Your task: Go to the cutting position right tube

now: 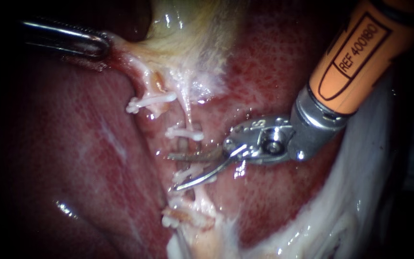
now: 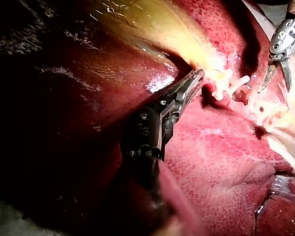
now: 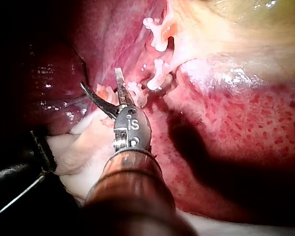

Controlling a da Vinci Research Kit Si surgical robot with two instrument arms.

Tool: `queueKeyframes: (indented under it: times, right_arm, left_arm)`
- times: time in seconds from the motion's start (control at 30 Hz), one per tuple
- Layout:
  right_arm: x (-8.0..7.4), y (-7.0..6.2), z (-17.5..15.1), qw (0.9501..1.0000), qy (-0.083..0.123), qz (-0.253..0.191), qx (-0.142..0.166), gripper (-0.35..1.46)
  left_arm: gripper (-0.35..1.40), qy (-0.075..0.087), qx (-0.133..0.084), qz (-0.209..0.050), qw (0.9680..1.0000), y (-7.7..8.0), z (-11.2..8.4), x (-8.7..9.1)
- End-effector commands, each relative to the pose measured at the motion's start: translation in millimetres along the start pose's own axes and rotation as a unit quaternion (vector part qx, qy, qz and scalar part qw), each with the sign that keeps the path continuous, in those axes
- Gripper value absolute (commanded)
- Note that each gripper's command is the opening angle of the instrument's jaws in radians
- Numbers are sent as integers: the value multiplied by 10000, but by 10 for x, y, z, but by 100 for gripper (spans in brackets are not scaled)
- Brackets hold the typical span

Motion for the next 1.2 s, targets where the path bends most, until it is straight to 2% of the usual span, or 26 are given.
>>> queueKeyframes:
  times: [0.03,0.33,0.5,0.7,1.0,1.1,1.2]
  right_arm:
    - [0,-1,-1,10000,0,-3,3,122]
    - [-15,-14,-28,10000,-23,-24,64,130]
    - [-24,-11,-38,10000,-34,-6,79,130]
    - [-38,13,-42,9999,-90,83,39,132]
    - [-68,56,-36,9995,-244,189,-94,135]
    - [-72,67,-36,9994,-259,210,-118,137]
    - [-70,74,-34,9993,-259,216,-149,137]
  left_arm:
    - [-35,0,-3,3,10000,0,0,0]
    - [-35,-5,-21,-2,10000,0,-6,2]
    - [-35,-2,-12,-3,10000,0,-8,2]
    - [-35,1,-2,-8,10000,3,-12,3]
    - [-35,1,-4,-9,10000,3,-12,4]
    - [-35,1,-3,-9,10000,3,-12,4]
    - [-35,1,-4,-9,10000,3,-12,4]
